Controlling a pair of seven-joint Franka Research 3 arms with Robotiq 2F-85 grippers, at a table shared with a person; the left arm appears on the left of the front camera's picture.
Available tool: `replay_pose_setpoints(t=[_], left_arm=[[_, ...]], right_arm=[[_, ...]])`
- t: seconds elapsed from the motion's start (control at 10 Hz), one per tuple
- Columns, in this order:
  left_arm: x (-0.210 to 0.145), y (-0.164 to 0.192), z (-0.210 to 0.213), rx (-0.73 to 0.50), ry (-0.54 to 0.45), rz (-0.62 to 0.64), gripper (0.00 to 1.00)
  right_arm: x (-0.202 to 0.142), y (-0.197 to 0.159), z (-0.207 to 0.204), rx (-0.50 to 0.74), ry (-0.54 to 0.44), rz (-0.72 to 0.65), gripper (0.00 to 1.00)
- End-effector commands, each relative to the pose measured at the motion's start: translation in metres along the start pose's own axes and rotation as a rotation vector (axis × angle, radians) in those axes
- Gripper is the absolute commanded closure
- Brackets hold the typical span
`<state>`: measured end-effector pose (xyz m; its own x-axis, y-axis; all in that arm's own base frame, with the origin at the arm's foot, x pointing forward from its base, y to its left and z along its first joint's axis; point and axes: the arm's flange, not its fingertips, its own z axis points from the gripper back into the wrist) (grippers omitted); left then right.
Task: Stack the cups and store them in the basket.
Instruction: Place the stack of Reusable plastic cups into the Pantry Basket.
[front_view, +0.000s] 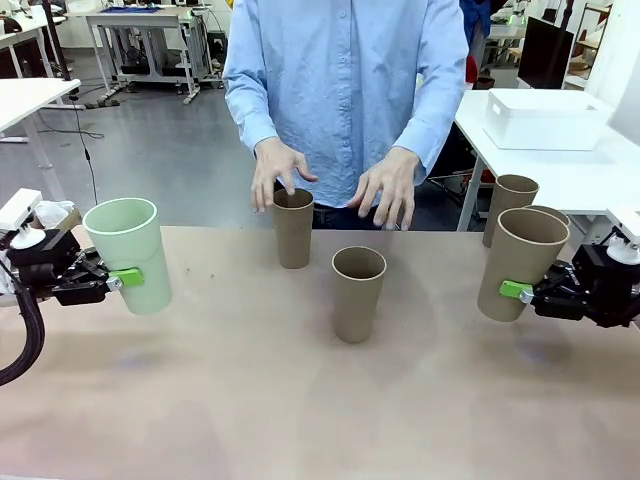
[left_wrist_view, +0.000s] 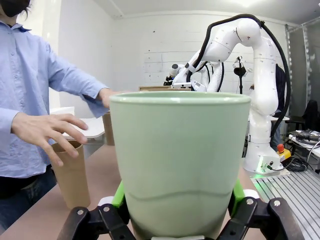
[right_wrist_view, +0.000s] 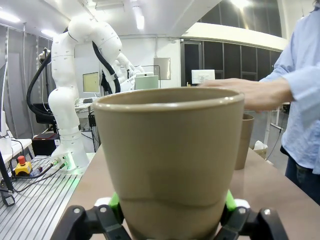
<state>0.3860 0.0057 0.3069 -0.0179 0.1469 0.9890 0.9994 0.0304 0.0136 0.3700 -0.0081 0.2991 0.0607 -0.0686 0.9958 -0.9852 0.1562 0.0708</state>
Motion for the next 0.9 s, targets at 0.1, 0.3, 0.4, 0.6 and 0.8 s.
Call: replay_pose_setpoints(t=[0.1, 0.3, 0.4, 0.6, 0.8], left_arm=[[0.0013, 0.0005, -0.0003, 0.011, -0.006, -0.006, 0.13], [0.0013, 0.0005, -0.0003, 0.011, -0.006, -0.006, 0.13], [0.0013, 0.0005, -0.0003, 0.011, -0.006, -0.006, 0.13], [0.0013, 0.0005, -0.0003, 0.011, -0.006, -0.006, 0.13], [0.0013, 0.0005, -0.0003, 0.011, -0.006, -0.006, 0.13]], right_arm=[[0.002, -0.0005, -0.0002, -0.001, 0.001, 0.009, 0.16], [0.002, -0.0005, -0.0002, -0.001, 0.001, 0.009, 0.16], [0.002, -0.0005, -0.0002, -0.001, 0.001, 0.009, 0.16], [0.002, -0.0005, -0.0002, -0.001, 0.001, 0.009, 0.16], [0.002, -0.0005, -0.0002, -0.001, 0.001, 0.009, 0.16]])
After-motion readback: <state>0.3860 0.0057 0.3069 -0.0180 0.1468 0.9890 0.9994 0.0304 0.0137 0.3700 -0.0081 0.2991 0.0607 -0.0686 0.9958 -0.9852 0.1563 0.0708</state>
